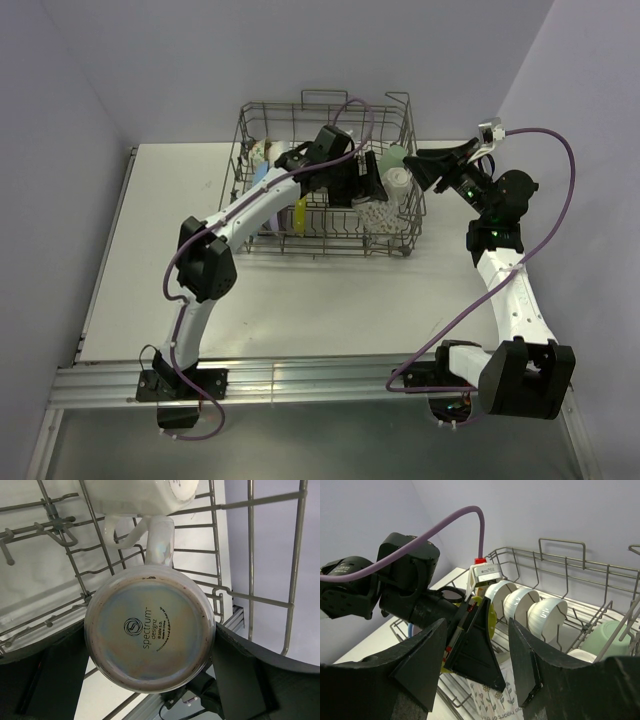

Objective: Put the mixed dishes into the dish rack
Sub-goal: Place the cup upside down on the dish rack

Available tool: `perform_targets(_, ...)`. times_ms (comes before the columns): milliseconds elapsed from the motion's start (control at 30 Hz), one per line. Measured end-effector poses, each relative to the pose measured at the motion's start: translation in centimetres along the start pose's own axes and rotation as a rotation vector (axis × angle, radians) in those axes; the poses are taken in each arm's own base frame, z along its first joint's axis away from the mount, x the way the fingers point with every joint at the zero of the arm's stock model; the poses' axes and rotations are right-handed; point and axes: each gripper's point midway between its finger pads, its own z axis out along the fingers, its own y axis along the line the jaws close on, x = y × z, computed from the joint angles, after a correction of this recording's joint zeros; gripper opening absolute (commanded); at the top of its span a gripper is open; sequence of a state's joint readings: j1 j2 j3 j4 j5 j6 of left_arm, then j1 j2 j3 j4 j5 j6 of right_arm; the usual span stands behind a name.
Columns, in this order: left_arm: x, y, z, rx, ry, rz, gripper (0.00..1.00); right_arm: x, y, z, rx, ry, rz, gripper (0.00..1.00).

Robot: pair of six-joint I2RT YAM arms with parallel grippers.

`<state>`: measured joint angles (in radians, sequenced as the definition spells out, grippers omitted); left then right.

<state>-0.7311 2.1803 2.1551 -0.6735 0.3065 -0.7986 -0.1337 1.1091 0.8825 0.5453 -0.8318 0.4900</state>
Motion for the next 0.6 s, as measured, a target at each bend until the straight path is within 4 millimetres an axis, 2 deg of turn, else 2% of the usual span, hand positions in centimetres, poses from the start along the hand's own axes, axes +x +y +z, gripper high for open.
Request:
perform_targets(167, 0.7, -0.6, 0.3, -0.010, -0.009, 0.048, 0.00, 0.0, 0.0, 0.0, 0.000, 0.000, 0.000, 0.60)
perform_targets(433, 0.4, -2.0, 0.2, -0.032, -0.068, 0.151, 0.00, 0.0, 0.0, 0.0, 0.000, 0.000, 0.000, 0.60)
perform_targets(600, 0.6, -1.9, 0.6, -0.067, -0.093, 0.208, 0.00, 0.0, 0.0, 0.0, 0.000, 0.000, 0.000, 0.60)
